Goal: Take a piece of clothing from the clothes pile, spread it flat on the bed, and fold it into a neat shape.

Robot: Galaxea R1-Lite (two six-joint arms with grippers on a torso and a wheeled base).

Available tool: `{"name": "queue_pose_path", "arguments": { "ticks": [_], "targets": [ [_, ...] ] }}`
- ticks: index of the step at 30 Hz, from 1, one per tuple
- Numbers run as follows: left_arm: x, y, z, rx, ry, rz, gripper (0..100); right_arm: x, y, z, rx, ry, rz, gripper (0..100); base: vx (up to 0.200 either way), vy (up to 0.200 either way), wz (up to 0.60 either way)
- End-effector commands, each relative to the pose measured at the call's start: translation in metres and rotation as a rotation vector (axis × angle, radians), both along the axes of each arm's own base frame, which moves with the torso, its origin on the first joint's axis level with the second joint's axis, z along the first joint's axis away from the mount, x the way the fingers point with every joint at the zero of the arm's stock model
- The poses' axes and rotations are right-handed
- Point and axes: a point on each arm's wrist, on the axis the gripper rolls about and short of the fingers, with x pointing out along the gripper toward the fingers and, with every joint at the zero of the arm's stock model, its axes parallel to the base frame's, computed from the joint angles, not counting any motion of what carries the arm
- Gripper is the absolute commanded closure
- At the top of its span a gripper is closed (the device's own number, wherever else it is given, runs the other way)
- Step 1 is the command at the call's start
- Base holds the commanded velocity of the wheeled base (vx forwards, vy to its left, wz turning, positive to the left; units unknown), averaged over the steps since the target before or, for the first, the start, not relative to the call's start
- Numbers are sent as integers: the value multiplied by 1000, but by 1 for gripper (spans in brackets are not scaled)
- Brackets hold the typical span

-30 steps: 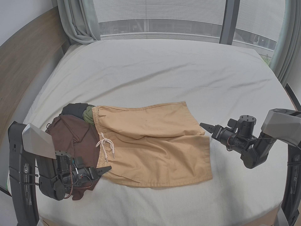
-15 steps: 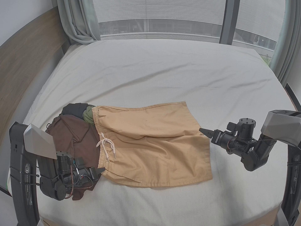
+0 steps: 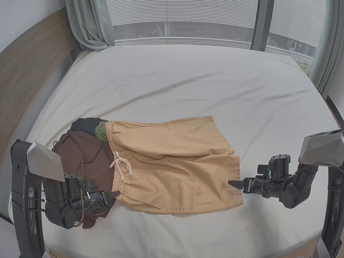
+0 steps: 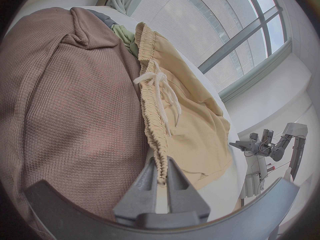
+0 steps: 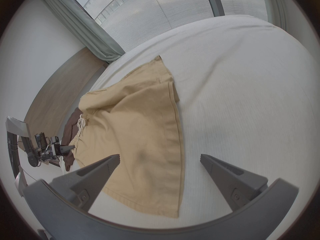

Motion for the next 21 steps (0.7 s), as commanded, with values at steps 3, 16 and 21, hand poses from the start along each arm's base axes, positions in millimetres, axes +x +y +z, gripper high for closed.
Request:
{"name": "queue_pose_path", "arguments": {
  "ticks": [3, 16, 21],
  "targets": [
    [0, 0, 1, 1, -3, 0, 100, -13, 2, -9, -13, 57, 17, 0, 0, 0, 0],
    [0, 1, 1, 3, -6, 2, 100, -25, 7, -30, -27, 144, 46, 0, 0, 0, 0],
    [0, 1, 1, 4, -7, 1, 100, -30, 9, -35, -18, 175, 72, 0, 0, 0, 0]
  ]
}}
